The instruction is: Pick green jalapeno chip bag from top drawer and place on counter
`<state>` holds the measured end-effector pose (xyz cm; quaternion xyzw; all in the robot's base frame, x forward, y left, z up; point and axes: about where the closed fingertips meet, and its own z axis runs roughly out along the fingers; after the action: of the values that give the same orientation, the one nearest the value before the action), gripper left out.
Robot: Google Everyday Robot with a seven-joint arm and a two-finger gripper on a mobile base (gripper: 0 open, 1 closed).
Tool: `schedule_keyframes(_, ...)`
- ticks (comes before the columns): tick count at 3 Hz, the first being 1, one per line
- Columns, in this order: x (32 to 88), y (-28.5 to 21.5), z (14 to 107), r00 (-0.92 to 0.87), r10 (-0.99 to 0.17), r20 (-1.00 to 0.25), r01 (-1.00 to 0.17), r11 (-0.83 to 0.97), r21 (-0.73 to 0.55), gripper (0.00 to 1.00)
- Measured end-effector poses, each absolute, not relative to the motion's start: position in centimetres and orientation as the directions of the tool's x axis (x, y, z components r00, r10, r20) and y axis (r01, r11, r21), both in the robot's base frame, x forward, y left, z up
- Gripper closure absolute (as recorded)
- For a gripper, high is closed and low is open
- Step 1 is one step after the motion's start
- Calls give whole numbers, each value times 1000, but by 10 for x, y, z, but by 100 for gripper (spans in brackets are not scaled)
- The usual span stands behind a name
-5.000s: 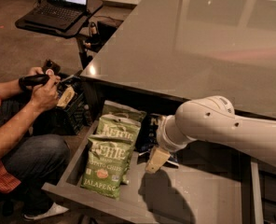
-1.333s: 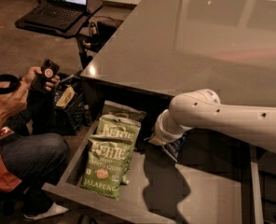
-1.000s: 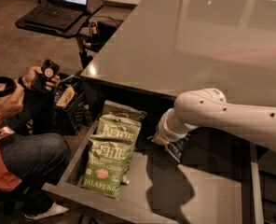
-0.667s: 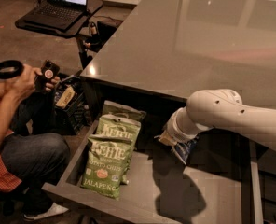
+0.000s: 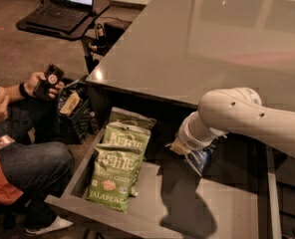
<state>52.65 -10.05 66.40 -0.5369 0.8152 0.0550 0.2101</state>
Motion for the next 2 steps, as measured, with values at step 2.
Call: schedule_keyframes(2,469,-117,727,-457,-840,-293,-859,502,-99,100)
